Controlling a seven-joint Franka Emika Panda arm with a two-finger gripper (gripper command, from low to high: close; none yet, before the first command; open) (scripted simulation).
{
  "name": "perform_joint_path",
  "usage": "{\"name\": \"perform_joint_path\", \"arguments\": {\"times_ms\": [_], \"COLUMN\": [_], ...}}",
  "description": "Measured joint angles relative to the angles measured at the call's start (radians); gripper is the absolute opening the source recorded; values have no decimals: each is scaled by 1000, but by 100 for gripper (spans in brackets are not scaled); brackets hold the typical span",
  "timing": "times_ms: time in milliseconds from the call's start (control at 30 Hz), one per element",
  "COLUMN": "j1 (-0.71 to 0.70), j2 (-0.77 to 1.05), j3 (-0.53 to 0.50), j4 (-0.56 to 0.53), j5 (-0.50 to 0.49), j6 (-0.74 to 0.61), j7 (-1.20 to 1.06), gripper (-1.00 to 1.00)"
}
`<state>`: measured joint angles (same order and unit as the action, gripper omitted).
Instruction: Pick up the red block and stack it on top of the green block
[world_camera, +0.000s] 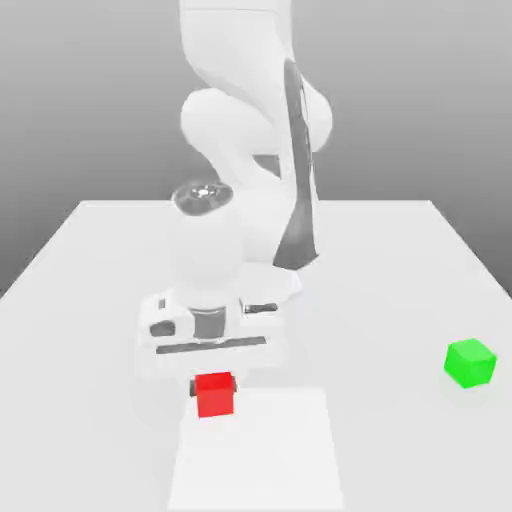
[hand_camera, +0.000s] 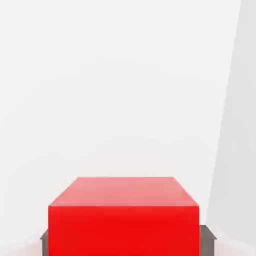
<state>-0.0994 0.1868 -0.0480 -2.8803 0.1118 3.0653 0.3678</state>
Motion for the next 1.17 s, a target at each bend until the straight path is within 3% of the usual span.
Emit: {"name": "perform_joint_path", "arguments": {"times_ms": [100,333,500,800,900,1033,1067,1167], "j1": [13,20,187,628,735,731,738,738], "j2": [-29,-261,-265,-226,-170,-43,-18,-18], "j3": [-16,-34,120,370,375,309,297,297], "j4": [-5,-33,34,182,209,218,219,219], "j5": [-10,-133,-120,-92,-129,-228,-248,-248], "j6": [-24,-226,-298,-405,-376,-264,-242,-242], "j7": [7,102,205,418,482,558,573,573], "gripper": [-100,-100,-100,-100,-100,-100,100,100]}}
